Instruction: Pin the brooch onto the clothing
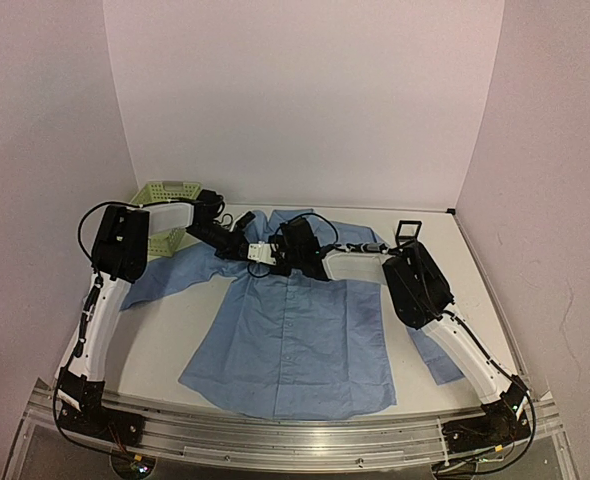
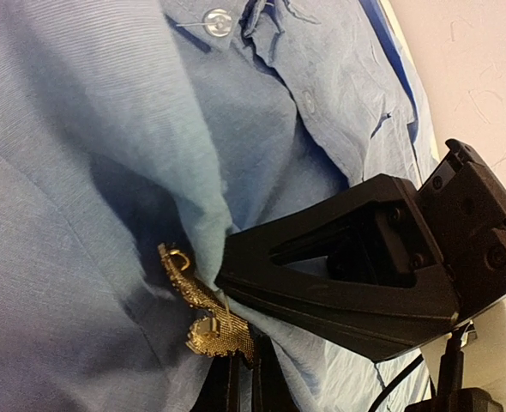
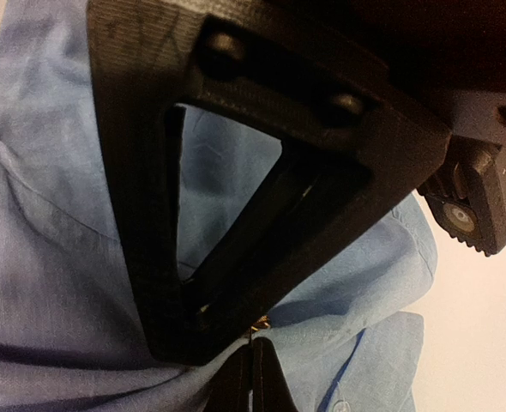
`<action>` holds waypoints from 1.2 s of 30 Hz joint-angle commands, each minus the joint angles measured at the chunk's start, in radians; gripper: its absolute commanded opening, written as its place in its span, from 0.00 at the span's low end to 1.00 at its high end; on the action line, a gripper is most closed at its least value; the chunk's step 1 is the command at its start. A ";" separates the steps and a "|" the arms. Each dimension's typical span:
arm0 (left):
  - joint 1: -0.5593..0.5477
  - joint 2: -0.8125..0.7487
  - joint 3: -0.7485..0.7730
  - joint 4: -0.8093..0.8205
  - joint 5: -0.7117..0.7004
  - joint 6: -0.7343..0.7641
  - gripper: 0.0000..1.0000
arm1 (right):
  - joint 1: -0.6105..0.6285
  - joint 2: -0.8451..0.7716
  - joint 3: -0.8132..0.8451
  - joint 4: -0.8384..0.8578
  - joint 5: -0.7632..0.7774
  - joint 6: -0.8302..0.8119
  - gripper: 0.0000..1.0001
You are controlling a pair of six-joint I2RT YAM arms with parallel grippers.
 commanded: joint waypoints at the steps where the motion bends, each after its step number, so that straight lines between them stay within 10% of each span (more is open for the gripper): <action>1: -0.141 -0.069 0.100 -0.004 0.306 0.053 0.00 | 0.040 0.042 -0.010 -0.034 -0.040 0.008 0.00; 36: -0.100 -0.101 0.008 -0.111 0.259 0.240 0.00 | 0.019 0.006 -0.036 0.010 -0.039 0.234 0.00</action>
